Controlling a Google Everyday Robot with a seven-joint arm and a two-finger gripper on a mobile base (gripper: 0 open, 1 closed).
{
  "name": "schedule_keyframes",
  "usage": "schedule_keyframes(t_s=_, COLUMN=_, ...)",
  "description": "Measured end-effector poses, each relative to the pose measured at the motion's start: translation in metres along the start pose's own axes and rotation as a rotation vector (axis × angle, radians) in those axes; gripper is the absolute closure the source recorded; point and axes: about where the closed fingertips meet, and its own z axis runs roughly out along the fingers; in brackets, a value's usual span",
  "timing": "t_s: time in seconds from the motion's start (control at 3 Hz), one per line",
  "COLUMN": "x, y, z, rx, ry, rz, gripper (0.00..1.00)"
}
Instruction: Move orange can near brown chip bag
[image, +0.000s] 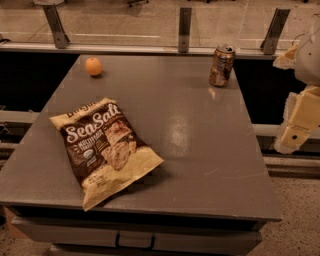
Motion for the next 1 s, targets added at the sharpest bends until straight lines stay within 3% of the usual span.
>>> schedule_keyframes(t_s=0.67, x=-0.003, y=-0.012, z=0.010, rx=0.004, ry=-0.030, rz=-0.018, gripper=0.00)
schedule_keyframes(t_s=1.0, x=-0.008, y=-0.053, z=0.036, rx=0.025, ry=-0.125, rz=-0.001, gripper=0.00)
